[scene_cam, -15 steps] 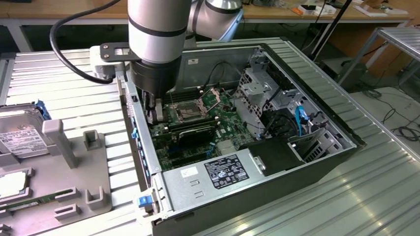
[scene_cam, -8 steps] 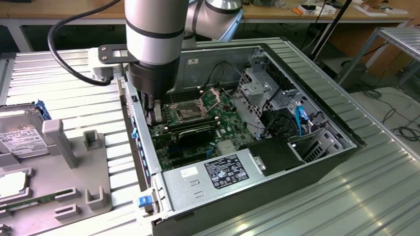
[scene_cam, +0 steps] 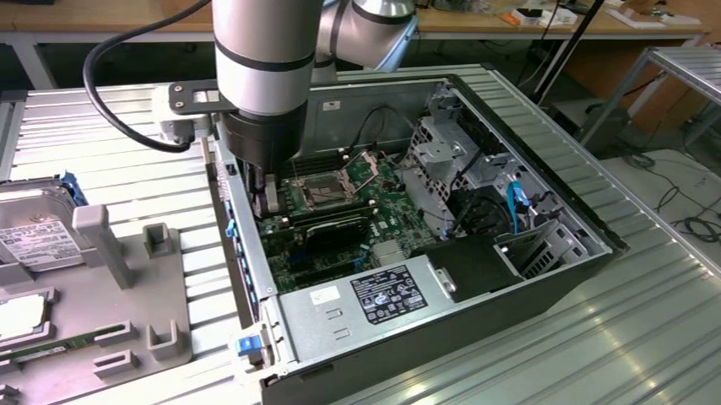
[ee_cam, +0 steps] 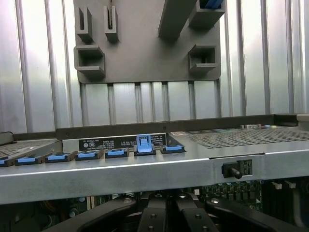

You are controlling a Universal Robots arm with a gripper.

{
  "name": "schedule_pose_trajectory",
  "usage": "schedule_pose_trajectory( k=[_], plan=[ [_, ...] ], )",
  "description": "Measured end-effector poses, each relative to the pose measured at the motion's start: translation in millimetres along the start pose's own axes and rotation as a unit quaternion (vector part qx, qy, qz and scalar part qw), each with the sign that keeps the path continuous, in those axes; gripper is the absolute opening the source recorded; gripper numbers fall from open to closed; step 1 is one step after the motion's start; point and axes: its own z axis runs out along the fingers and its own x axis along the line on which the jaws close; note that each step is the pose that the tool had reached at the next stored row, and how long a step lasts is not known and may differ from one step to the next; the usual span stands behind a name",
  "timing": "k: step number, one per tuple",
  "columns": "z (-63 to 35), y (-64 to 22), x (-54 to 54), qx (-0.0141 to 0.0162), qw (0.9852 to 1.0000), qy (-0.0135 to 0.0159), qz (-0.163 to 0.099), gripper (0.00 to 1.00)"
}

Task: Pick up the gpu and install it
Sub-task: 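Press down on the gpu until it lock into place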

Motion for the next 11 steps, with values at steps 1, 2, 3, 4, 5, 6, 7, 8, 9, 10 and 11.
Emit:
schedule_pose_trajectory(
  k=[1,2,3,4,5,6,7,8,9,10,11],
  plan=[
    [0.1,0.0,-0.1,-0.0003,1.0,0.0,0.0,0.11],
    [0.1,-0.1,0.0,-0.0007,1.0,-0.0001,0.0,0.11],
    [-0.1,-0.2,-0.1,-0.001,1.0,0.0,0.0,0.11],
    [-0.4,-0.2,-0.1,-0.0014,1.0,0.0,0.0,0.11],
    [-0.8,-0.5,-0.1,-0.0021,1.0,0.0,0.0,0.11],
    [-1.1,-0.8,-0.1,-0.0026,1.0,0.0002,0.0,0.11],
    [-1.3,-1.6,-0.2,-0.0029,1.0,0.0003,0.0,0.11],
    [-1.3,-2.6,-0.3,-0.0028,1.0,0.0003,0.0,0.11],
    [-1.3,-5.6,-0.5,-0.0027,1.0,0.0,0.0,0.11],
    [-1.4,-8.7,-0.7,-0.0027,1.0,0.0,0.0,0.11],
    [-1.5,-11.5,-0.9,-0.0027,1.0,-0.0001,0.0,0.11]
  ],
)
